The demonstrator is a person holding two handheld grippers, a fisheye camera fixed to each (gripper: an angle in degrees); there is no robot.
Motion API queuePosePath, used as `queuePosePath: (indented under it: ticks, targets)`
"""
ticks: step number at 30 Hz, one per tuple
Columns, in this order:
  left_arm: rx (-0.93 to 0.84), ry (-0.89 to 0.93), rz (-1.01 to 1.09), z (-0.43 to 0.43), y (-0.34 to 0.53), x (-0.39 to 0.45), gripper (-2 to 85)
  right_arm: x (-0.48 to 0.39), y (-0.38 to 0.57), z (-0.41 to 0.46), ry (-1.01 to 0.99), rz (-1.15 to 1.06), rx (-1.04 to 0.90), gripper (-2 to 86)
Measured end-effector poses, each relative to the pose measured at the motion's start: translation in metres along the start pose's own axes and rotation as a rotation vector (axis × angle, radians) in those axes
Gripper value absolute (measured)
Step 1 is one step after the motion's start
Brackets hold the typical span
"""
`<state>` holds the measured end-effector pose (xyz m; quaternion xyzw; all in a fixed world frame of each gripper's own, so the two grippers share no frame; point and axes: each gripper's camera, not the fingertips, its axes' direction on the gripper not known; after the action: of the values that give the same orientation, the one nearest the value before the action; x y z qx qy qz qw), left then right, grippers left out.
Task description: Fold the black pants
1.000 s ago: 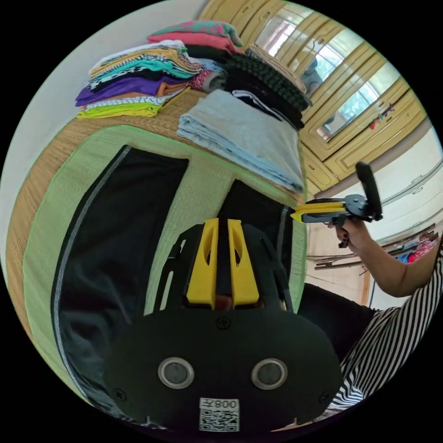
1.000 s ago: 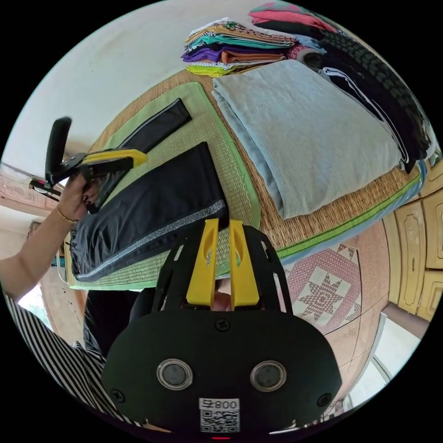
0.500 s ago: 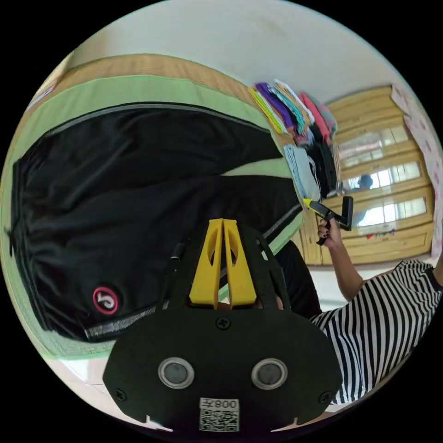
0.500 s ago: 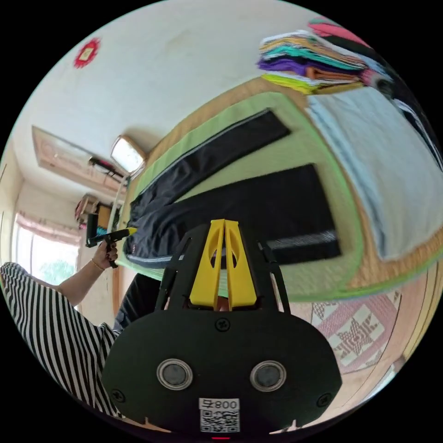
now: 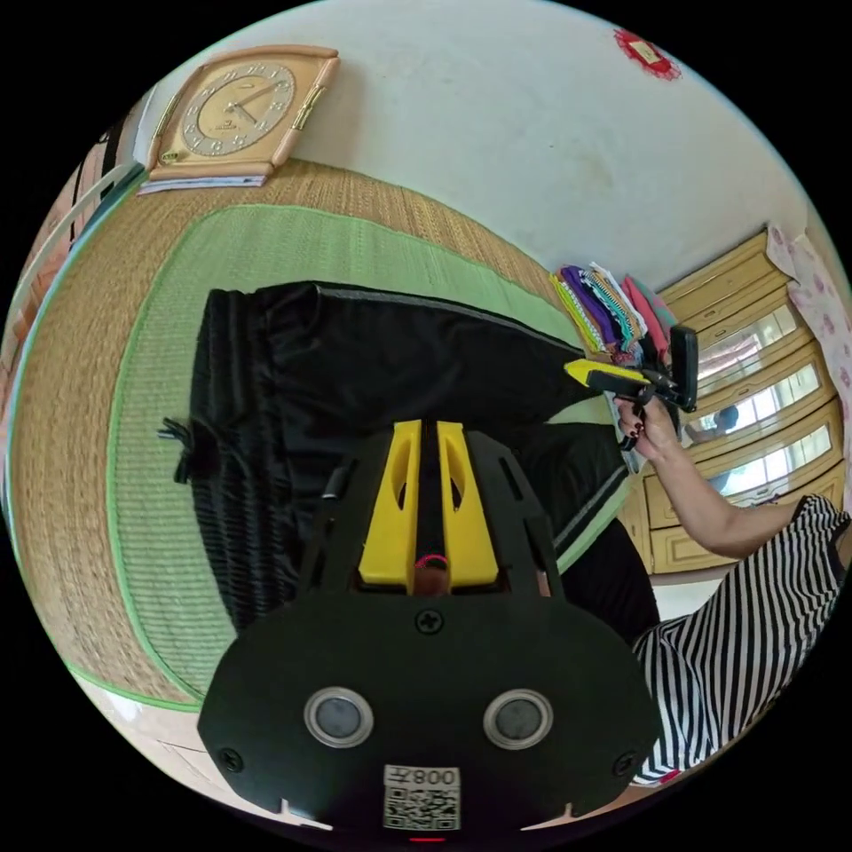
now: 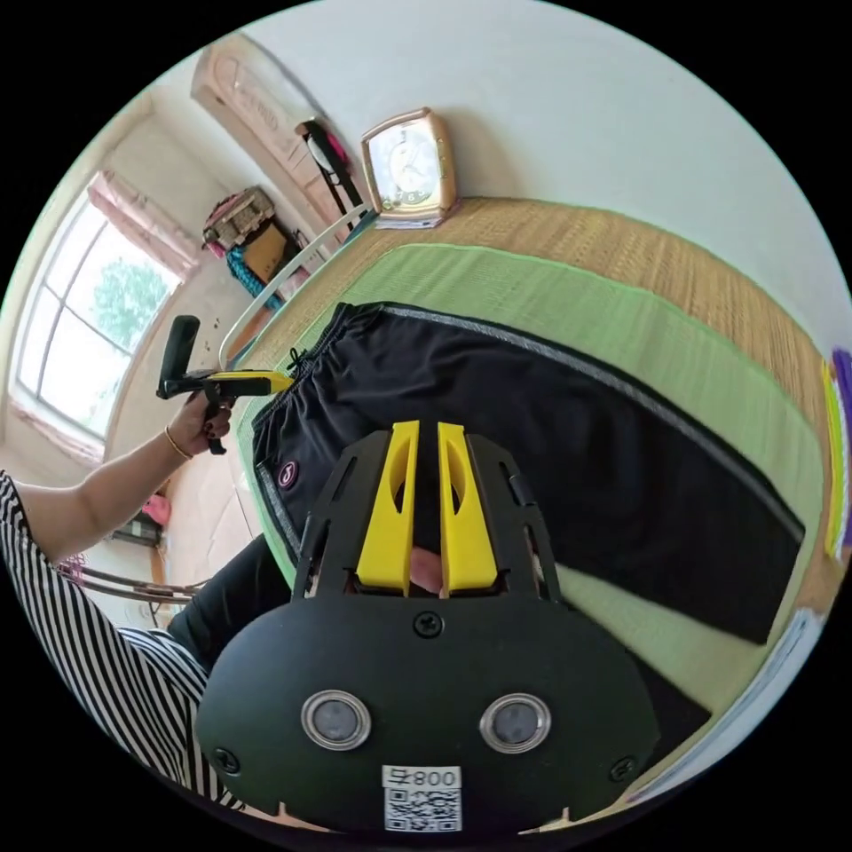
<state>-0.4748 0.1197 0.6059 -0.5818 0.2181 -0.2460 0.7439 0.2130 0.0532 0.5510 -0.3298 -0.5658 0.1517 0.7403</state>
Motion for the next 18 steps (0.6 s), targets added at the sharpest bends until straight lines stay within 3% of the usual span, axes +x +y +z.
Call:
queuePosePath:
  ticks: [18]
  targets:
    - [-0.209,-0.385,0.267,-0.103,-0.093,0.026,7.8,-0.002,-0.198,0.236,0.274,-0.259,-0.235,9.1]
